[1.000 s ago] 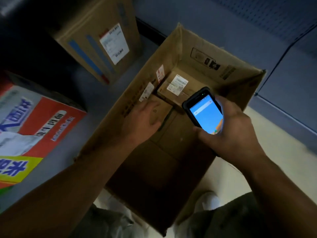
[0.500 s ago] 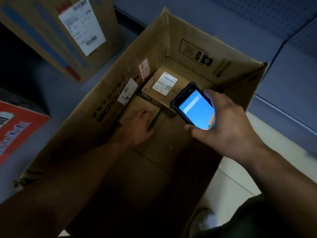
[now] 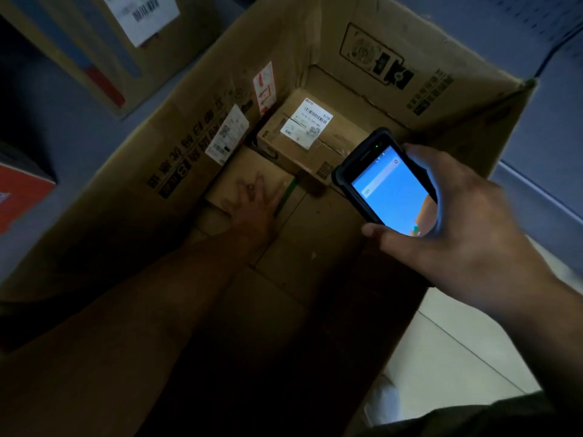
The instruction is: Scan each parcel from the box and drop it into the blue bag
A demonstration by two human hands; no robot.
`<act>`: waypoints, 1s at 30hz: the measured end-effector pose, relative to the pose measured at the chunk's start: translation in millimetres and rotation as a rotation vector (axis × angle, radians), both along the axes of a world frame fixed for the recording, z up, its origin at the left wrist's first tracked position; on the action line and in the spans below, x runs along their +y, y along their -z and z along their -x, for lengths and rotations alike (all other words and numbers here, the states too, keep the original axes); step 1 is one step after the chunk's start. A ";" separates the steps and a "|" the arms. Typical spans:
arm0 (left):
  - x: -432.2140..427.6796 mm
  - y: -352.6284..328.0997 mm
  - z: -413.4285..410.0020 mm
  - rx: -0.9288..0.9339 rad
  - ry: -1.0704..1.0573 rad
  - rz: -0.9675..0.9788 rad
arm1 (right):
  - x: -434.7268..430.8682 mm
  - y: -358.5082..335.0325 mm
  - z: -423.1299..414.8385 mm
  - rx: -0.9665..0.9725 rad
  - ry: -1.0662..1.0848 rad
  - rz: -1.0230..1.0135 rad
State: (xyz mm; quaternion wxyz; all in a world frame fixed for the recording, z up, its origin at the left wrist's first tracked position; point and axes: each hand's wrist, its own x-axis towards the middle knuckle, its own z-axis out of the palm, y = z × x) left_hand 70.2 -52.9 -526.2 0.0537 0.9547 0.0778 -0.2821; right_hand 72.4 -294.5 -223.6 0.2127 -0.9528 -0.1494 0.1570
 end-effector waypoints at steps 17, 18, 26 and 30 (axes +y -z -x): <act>12.0 27.3 -10.9 -0.017 0.563 -0.234 | 6.7 0.3 -1.7 0.034 -0.014 0.003; 11.9 24.3 -12.6 0.003 0.562 -0.213 | 7.0 0.0 -2.2 0.042 -0.012 -0.003; 14.5 -2.3 -17.4 -0.124 0.508 -0.100 | 13.1 -1.0 -6.6 0.075 -0.011 0.019; 28.7 2.7 -27.2 -0.070 0.203 -0.068 | 12.7 0.8 -6.6 0.060 -0.016 0.012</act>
